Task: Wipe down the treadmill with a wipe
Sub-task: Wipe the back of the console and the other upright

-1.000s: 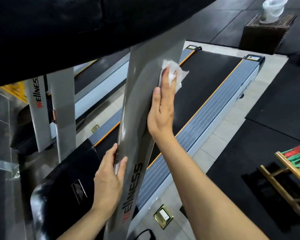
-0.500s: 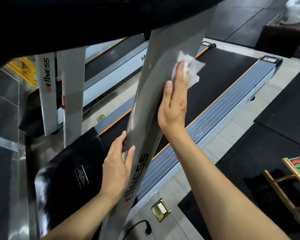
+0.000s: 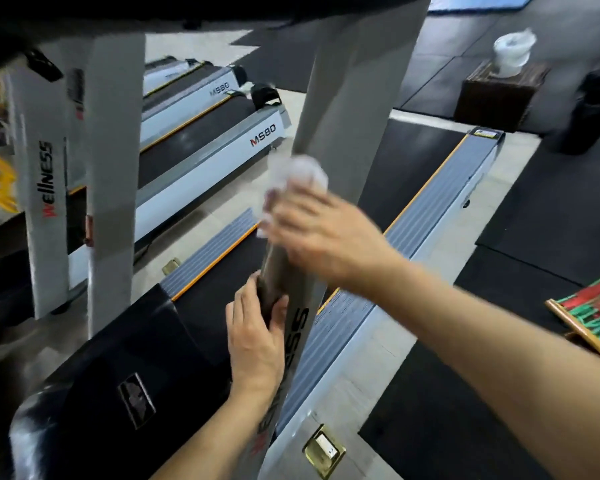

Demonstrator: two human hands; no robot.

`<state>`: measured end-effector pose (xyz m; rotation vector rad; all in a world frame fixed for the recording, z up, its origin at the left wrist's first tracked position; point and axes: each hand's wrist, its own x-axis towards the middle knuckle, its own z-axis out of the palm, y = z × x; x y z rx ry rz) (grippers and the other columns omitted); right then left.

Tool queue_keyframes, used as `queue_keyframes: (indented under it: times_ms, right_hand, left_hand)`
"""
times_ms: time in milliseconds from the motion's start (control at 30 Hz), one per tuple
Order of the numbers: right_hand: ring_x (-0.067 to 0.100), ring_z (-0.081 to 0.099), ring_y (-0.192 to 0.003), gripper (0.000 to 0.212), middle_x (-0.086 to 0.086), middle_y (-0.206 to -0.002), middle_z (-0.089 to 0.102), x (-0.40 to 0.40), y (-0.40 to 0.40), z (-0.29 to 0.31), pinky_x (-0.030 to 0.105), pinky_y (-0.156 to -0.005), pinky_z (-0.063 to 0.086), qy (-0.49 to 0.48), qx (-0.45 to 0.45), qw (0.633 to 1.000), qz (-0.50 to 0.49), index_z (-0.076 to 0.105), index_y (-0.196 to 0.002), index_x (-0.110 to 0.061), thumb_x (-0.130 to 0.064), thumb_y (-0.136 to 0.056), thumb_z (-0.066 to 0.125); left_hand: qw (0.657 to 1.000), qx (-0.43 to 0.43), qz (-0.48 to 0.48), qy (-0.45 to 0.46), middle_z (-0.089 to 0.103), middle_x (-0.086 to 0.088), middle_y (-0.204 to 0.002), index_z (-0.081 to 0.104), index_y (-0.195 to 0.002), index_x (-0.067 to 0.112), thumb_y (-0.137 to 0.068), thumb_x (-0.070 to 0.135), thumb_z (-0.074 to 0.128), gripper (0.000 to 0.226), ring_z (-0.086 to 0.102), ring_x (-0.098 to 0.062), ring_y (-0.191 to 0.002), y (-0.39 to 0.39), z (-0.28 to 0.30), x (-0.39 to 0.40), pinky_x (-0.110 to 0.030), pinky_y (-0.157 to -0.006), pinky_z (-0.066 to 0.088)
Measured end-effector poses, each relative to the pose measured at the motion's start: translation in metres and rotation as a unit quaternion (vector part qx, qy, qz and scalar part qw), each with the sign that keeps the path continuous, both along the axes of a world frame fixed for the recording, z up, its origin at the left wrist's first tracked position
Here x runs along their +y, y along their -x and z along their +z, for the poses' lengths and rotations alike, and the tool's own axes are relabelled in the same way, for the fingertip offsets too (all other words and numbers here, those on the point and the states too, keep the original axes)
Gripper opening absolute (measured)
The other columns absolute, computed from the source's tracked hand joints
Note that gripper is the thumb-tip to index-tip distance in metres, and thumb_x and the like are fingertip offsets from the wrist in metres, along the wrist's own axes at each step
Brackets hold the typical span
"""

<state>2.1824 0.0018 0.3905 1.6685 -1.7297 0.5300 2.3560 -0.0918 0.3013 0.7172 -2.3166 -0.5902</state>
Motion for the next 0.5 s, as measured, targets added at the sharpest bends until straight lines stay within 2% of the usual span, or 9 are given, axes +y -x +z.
queue_keyframes:
  times_ms: [67, 167, 233, 300, 400, 467, 500]
  right_hand:
    - [0.032, 0.055, -0.129, 0.034, 0.01, -0.125, 0.066, 0.0, 0.031, 0.027, 0.048, -0.122, 0.026, 0.068, -0.007, 0.995, -0.076, 0.068, -0.125, -0.009, -0.016, -0.096, 0.051]
    - [0.034, 0.044, -0.141, 0.04, 0.014, -0.142, 0.056, -0.011, 0.037, 0.041, 0.053, -0.122, 0.023, 0.178, -0.128, 0.967, -0.132, 0.062, -0.134, -0.007, -0.012, -0.098, 0.048]
    - [0.037, 0.04, -0.143, 0.041, 0.018, -0.146, 0.052, -0.021, 0.014, 0.017, 0.055, -0.122, 0.021, 0.211, -0.198, 0.952, -0.101, 0.059, -0.138, -0.003, -0.007, -0.098, 0.049]
    - [0.037, 0.039, -0.143, 0.042, 0.02, -0.143, 0.053, -0.022, -0.021, -0.026, 0.056, -0.122, 0.02, 0.193, -0.23, 0.953, -0.042, 0.056, -0.139, -0.001, -0.006, -0.099, 0.049]
    - [0.028, 0.037, -0.147, 0.041, 0.014, -0.147, 0.051, -0.006, -0.073, -0.095, 0.055, -0.119, 0.027, 0.135, -0.246, 0.959, 0.049, 0.054, -0.142, -0.002, -0.012, -0.103, 0.046]
    - [0.023, 0.036, -0.148, 0.039, 0.01, -0.153, 0.047, 0.002, -0.076, -0.113, 0.052, -0.117, 0.034, 0.13, -0.23, 0.96, 0.088, 0.056, -0.142, -0.006, -0.017, -0.106, 0.044]
    - [0.024, 0.036, -0.147, 0.038, 0.01, -0.152, 0.047, 0.002, -0.065, -0.111, 0.051, -0.116, 0.035, 0.139, -0.213, 0.962, 0.101, 0.057, -0.14, -0.006, -0.016, -0.106, 0.044]
  left_hand:
    - [1.0, 0.014, -0.005, 0.003, 0.061, -0.012, -0.132, 0.047, -0.144, 0.004, -0.104, 0.059, 0.036, 0.069, 0.049, -0.022, -0.109, 0.002, -0.005, 0.001, -0.033, -0.095, 0.04]
    - [0.999, 0.036, -0.004, 0.014, 0.061, -0.01, -0.136, 0.046, -0.146, 0.007, -0.106, 0.055, 0.035, 0.065, 0.053, -0.025, -0.111, 0.002, -0.011, 0.002, -0.034, -0.097, 0.043]
    - [0.998, 0.054, 0.0, 0.026, 0.061, -0.012, -0.137, 0.047, -0.146, 0.004, -0.107, 0.051, 0.036, 0.062, 0.055, -0.026, -0.11, 0.005, -0.015, 0.003, -0.034, -0.097, 0.043]
    - [0.996, 0.062, 0.008, 0.065, 0.062, -0.018, -0.134, 0.049, -0.142, -0.001, -0.106, 0.039, 0.04, 0.055, 0.054, -0.028, -0.108, 0.008, -0.021, 0.001, -0.033, -0.096, 0.04]
    - [0.992, 0.055, 0.034, 0.104, 0.065, -0.028, -0.115, 0.055, -0.126, -0.01, -0.097, 0.02, 0.04, 0.045, 0.059, -0.042, -0.099, 0.011, -0.032, -0.006, -0.037, -0.09, 0.039]
    - [0.992, 0.068, 0.02, 0.103, 0.065, -0.027, -0.107, 0.057, -0.117, -0.008, -0.096, 0.02, 0.037, 0.041, 0.061, -0.047, -0.094, 0.009, -0.034, -0.006, -0.039, -0.087, 0.039]
    - [0.992, 0.076, 0.003, 0.105, 0.065, -0.026, -0.112, 0.057, -0.12, -0.007, -0.098, 0.024, 0.035, 0.043, 0.06, -0.046, -0.098, 0.009, -0.033, -0.006, -0.039, -0.089, 0.039]
